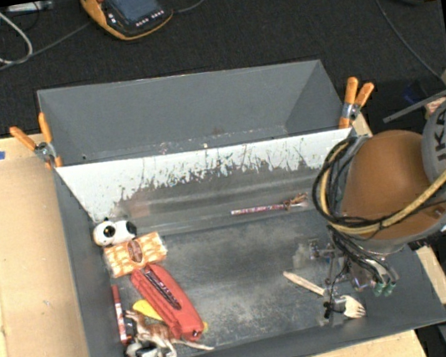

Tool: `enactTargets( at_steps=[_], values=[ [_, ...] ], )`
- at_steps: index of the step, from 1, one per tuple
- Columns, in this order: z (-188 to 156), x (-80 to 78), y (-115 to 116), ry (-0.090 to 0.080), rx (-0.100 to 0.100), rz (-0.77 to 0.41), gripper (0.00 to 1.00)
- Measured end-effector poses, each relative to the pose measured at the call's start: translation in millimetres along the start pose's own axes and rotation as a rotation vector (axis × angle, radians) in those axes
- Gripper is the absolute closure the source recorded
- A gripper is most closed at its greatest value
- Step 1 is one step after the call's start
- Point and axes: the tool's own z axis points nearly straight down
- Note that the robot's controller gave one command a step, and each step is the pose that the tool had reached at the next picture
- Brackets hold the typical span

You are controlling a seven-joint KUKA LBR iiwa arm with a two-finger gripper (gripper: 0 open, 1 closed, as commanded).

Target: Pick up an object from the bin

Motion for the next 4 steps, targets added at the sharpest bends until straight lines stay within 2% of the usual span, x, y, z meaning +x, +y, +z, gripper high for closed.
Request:
enactTargets(
  at_steps=[1, 2, 3, 4],
  values=[
    [-4.0, -2.0, 0.1, -0.009, 0.001, -0.003, 0.00],
    [-27.9, -36.8, -56.3, -0.007, -0.001, 0.083, 0.00],
    [-31.9, -22.5, -69.4, -0.004, -0.001, -0.068, 0.00],
    [-11.6, -73.2, -74.0, -0.012, 0.001, -0.091, 0.00]
  ],
)
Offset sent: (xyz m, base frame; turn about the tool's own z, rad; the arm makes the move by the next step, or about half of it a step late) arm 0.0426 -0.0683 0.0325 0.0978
